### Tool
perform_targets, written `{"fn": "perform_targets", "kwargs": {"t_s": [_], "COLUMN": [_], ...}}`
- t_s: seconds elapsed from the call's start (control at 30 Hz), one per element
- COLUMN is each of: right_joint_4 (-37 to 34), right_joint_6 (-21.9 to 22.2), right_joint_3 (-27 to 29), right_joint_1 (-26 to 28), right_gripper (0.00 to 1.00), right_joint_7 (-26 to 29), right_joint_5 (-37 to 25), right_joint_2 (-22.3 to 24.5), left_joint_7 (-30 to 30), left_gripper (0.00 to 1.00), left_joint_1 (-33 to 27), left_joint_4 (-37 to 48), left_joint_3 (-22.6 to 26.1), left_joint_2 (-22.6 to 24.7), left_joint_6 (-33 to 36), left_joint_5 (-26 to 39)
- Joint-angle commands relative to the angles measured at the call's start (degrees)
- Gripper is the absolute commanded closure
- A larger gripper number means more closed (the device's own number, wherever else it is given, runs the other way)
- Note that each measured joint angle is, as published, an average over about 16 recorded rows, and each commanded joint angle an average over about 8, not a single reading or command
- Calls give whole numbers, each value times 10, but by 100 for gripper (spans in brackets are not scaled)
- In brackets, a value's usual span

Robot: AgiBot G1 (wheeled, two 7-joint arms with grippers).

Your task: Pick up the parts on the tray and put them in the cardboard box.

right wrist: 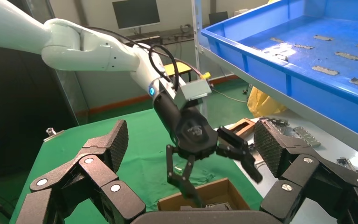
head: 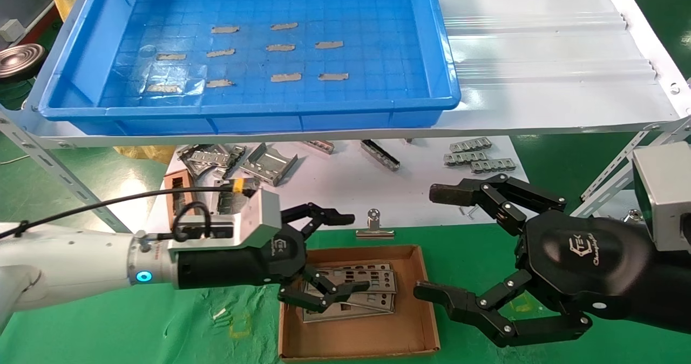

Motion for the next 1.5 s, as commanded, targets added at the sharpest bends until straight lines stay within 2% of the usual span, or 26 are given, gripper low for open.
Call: {"fn": "perform_targets", "kwargs": {"t_s": [0.03,1.5], "right_joint_4": [0,0], "right_joint_6": [0,0], "right_joint_3": [0,0], "right_joint_1": [0,0], "right_gripper": [0,0], "right_joint_7": [0,0], "right_joint_5": [0,0], "right_joint_2": [0,0], "left_joint_7": [-14,-314], "left_gripper": [0,0], "left_joint_1": [8,186], "left_joint_4": [-21,-483], "left_joint_3": [-9,-217], "left_joint_2": [-12,-280], "left_joint_6": [0,4], "left_joint_5": [-5,-111]}}
